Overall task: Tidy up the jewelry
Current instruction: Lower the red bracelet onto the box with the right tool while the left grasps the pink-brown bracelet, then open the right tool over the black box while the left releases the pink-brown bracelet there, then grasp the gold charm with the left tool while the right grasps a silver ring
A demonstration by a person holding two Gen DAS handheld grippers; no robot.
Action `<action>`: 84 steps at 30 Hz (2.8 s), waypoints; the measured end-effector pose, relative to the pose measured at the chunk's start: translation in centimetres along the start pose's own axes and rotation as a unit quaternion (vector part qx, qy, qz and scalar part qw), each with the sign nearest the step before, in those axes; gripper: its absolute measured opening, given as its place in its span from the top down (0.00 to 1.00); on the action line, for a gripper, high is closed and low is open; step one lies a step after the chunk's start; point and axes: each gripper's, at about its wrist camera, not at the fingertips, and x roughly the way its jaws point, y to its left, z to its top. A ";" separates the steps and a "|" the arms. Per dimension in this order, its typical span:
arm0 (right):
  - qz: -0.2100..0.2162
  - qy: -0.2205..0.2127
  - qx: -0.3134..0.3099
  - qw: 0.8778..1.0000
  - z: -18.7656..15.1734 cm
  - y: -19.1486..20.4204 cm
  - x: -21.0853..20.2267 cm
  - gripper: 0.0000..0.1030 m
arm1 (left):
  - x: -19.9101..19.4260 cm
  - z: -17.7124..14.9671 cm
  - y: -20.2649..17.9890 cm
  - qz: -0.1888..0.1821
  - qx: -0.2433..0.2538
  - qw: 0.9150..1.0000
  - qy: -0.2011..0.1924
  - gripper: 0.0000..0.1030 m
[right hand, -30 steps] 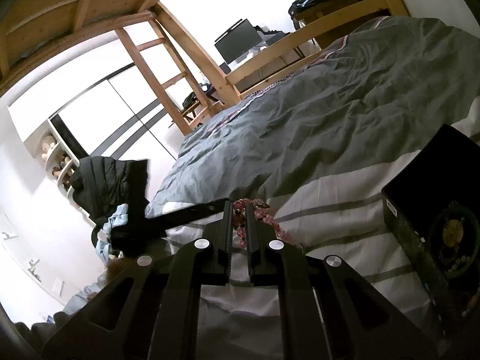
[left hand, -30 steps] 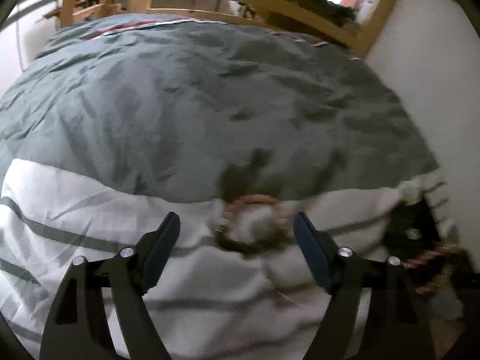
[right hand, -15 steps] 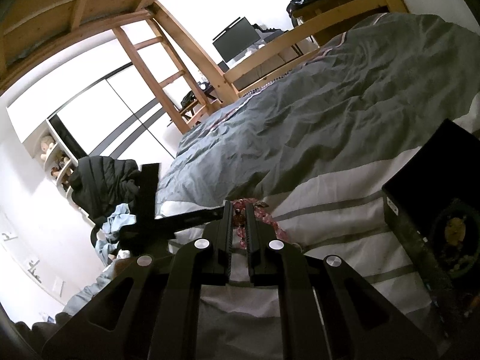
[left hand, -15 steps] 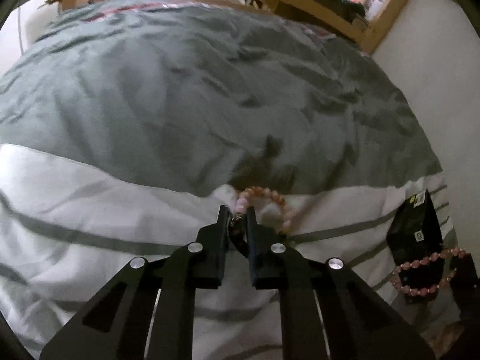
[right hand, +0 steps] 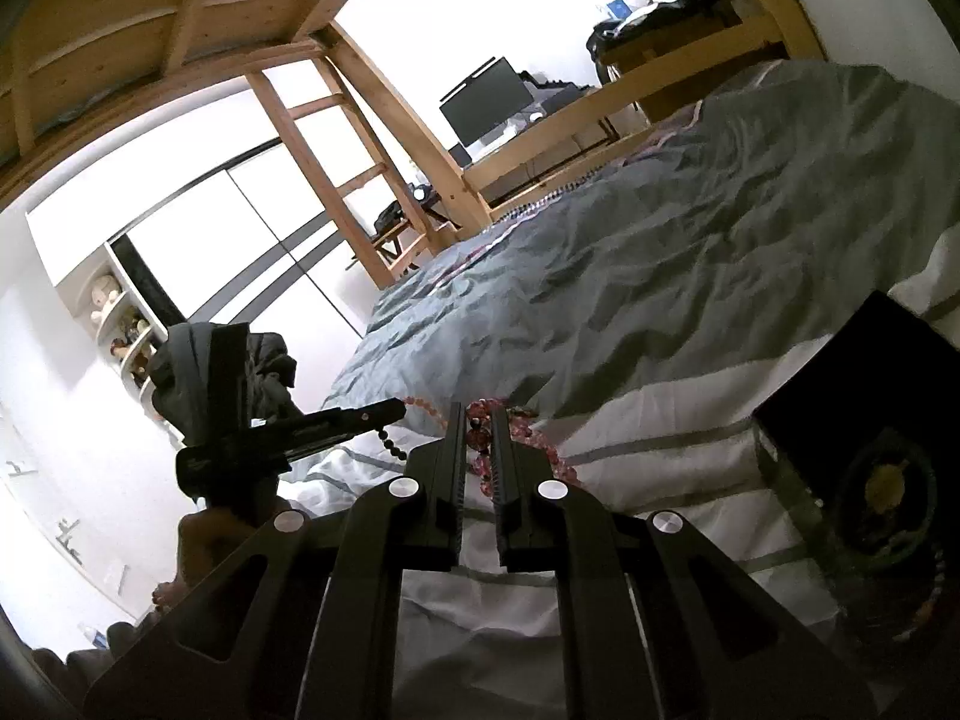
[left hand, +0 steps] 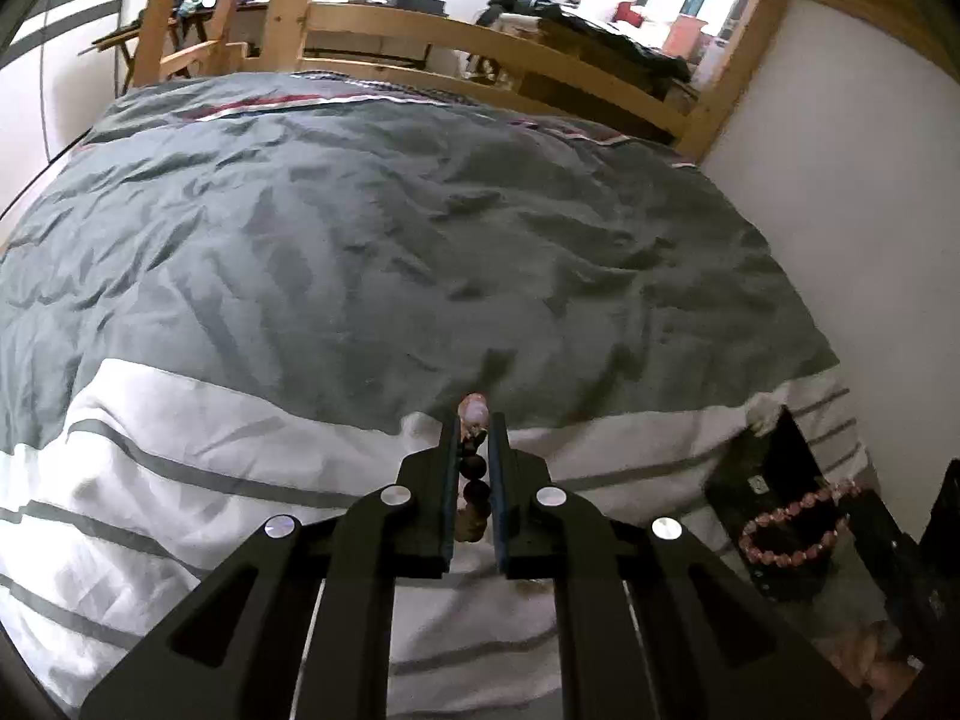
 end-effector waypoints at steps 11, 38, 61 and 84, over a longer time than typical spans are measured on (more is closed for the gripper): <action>-0.017 -0.036 0.007 0.999 1.1 -0.4 -4.1 0.92 | -2.0 -0.1 -4.0 -0.032 0.024 0.999 -0.009 0.92; -0.135 -0.079 0.071 0.985 2.5 -8.8 -13.0 0.92 | 3.3 -1.2 -25.7 -0.147 0.159 0.975 0.037 0.92; -0.208 -0.104 0.022 0.972 2.0 -8.4 -12.2 0.11 | 1.9 -1.5 -24.4 -0.113 0.146 0.982 0.024 0.14; -0.141 -0.033 -0.134 0.980 -1.0 0.5 -3.0 0.10 | -1.6 -9.0 -10.0 0.024 0.197 0.980 -0.021 0.12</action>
